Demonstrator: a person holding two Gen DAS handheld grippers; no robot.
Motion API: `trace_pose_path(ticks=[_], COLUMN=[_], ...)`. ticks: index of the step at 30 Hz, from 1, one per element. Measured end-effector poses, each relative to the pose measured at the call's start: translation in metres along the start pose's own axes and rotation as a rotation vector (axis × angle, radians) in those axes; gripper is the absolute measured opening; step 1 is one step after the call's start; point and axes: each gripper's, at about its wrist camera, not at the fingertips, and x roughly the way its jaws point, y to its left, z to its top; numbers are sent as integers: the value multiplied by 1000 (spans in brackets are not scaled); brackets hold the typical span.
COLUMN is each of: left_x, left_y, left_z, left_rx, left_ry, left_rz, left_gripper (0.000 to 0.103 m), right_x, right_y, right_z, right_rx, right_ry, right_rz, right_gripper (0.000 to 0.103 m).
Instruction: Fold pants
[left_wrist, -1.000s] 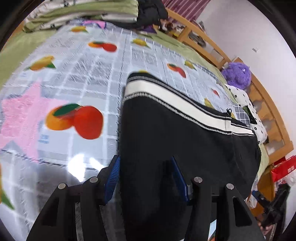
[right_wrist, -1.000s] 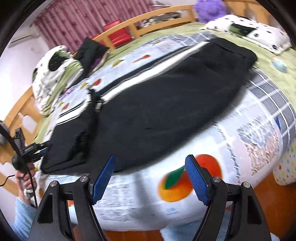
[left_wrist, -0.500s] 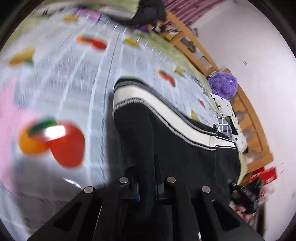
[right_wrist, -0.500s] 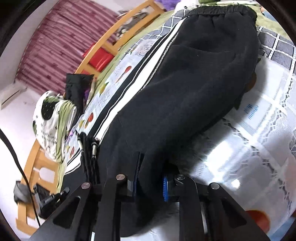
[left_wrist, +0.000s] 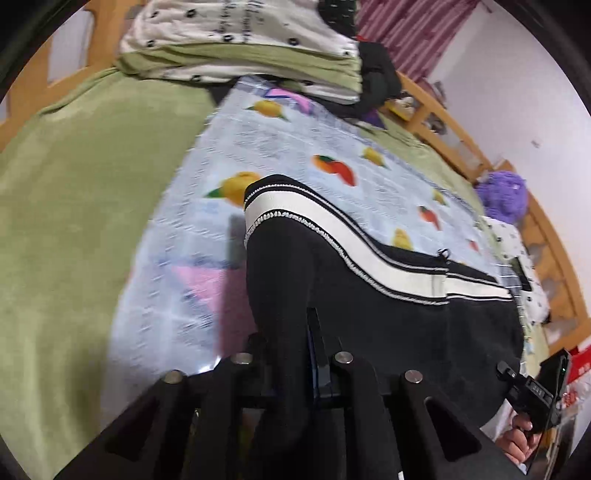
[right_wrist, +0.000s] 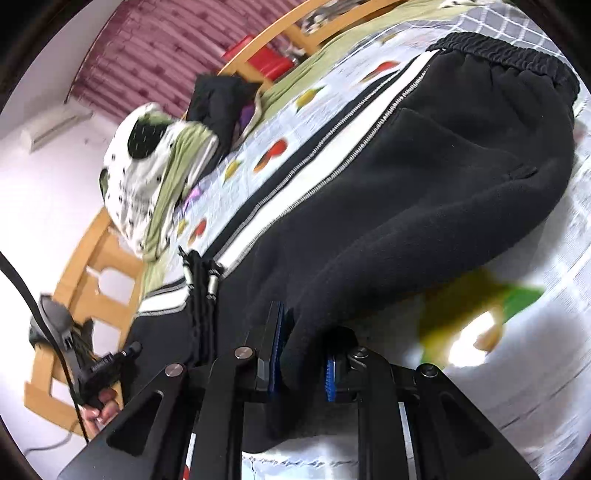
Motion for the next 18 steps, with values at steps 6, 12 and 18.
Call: trace_pose_path(ticks=[6, 12, 18], left_x=[-13, -24, -56], left_y=[-2, 0, 29], left_z=[-38, -83, -113], left_rx=[55, 40, -107], left_ry=[11, 6, -66], left_rz=[121, 169, 4], left_gripper=[42, 54, 55], right_x=[-3, -38, -66], right_y=[-3, -2, 3], right_z=[-30, -49, -58], right_rx=[-116, -179, -243], right_ry=[39, 57, 26], right_rz=[-180, -229, -272], right_gripper=[17, 23, 25])
